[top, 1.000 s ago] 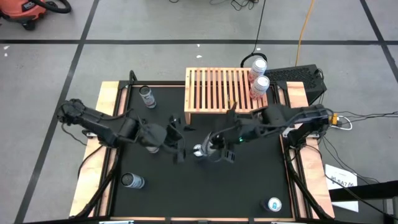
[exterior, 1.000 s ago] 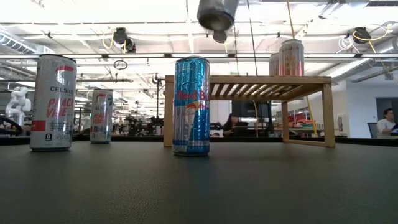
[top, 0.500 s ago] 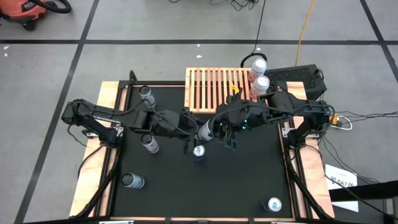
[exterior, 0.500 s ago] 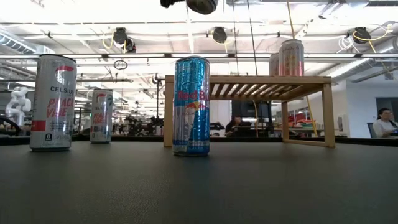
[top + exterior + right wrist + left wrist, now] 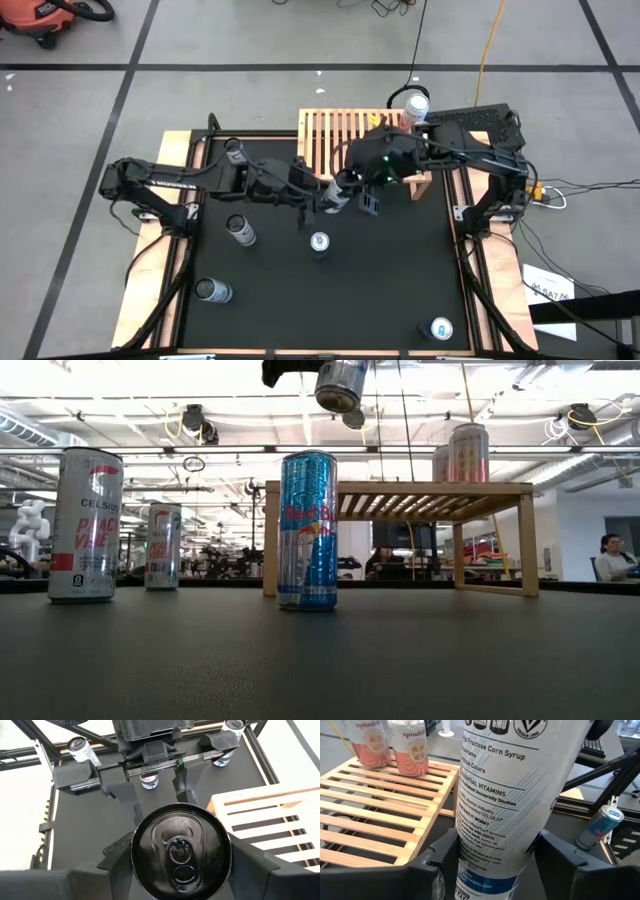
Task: Place canned beverage on shelf
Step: Put the center white soda can on the shelf
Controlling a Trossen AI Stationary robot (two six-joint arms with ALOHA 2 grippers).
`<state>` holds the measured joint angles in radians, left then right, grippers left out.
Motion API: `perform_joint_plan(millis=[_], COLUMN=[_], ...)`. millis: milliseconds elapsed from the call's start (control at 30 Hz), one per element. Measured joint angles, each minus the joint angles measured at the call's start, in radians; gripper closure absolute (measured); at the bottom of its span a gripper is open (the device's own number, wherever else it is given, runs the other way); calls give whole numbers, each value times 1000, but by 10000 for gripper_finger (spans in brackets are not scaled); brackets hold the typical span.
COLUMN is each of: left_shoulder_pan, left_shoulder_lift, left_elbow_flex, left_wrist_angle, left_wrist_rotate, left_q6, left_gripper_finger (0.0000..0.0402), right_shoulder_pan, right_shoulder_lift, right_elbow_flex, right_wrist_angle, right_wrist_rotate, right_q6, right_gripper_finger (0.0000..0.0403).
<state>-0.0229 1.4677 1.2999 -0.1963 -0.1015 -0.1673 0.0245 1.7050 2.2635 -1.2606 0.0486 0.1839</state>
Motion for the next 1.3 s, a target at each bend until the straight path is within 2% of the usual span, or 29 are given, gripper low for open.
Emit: perform_joint_plan(millis=[100,367,500,667,933,1033,1167,1300], left_shoulder_pan=[8,11,10,15,52,69,87,102], left_shoulder_lift=[0,0,0,1,1,1,1,3], left_elbow_flex=[0,0,0,0,0,0,0,0], left_wrist_angle=[1,40,38,33,32,36,89,170], left_wrist_rotate=[3,-27,-30,-31,-21,-10,-26,-54], left_q6=[-6,28,99,118,159,166,159,155], left_gripper_finger=[181,66,44,67,173,173,173,164], right_shoulder_pan=[-25,-49,-58,-74,-98,-105,-120,-134], right_shoulder_lift=[0,-1,-1,-1,-1,-1,-2,-12], right_elbow_flex=[0,-1,-1,-1,-1,-1,0,0], right_wrist_angle=[5,94,113,106,100,107,154,166], right_wrist_rotate=[-29,-89,-131,-133,-127,-124,-108,7], right_q6=[-26,-61,-66,-70,-78,-78,-36,-27], right_gripper_finger=[170,170,170,170,166,145,97,62])
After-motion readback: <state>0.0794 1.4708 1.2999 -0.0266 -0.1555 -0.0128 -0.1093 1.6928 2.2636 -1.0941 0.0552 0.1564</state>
